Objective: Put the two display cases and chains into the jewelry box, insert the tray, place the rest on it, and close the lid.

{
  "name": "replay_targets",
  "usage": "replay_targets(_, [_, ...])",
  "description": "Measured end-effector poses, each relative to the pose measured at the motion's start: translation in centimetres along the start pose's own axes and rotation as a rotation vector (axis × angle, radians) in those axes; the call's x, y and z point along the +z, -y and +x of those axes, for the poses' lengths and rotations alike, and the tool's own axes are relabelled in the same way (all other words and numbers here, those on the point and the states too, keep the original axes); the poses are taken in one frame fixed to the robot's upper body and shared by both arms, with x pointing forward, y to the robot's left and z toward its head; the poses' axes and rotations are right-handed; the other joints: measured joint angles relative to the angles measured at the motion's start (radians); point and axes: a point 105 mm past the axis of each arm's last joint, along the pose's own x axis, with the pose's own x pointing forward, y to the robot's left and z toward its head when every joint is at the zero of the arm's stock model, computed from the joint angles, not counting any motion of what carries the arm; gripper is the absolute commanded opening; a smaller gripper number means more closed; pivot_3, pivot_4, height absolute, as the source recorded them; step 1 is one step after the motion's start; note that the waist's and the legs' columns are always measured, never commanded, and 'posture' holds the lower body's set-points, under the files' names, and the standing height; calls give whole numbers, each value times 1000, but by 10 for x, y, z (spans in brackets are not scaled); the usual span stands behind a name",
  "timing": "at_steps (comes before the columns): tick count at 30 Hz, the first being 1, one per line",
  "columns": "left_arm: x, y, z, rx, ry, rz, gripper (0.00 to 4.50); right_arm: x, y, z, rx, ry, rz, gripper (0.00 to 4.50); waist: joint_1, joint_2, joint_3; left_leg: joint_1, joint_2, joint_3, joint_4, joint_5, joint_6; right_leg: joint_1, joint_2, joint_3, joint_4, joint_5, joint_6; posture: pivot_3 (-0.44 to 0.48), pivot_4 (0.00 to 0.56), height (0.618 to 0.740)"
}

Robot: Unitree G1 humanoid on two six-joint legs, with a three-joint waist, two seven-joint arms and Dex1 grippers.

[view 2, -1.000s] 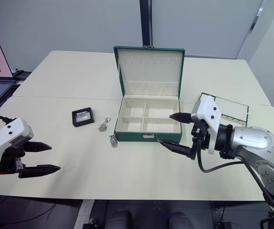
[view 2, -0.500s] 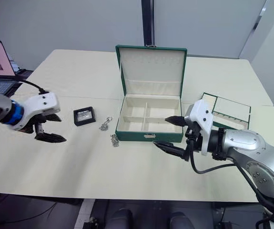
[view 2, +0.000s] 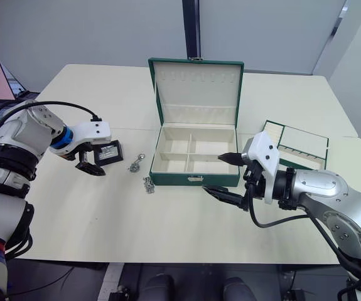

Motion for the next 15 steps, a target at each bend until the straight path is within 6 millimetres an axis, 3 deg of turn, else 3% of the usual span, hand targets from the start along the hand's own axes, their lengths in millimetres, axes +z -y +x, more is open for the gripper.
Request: replay_targets(15, [10, 0, 15, -14, 7, 29, 4500, 1, -1, -5, -13, 0, -3, 4460, 2, 0, 0, 0, 0, -2, 1, 0, -1, 2, 0, -2, 0, 0, 0, 0, 150, 740])
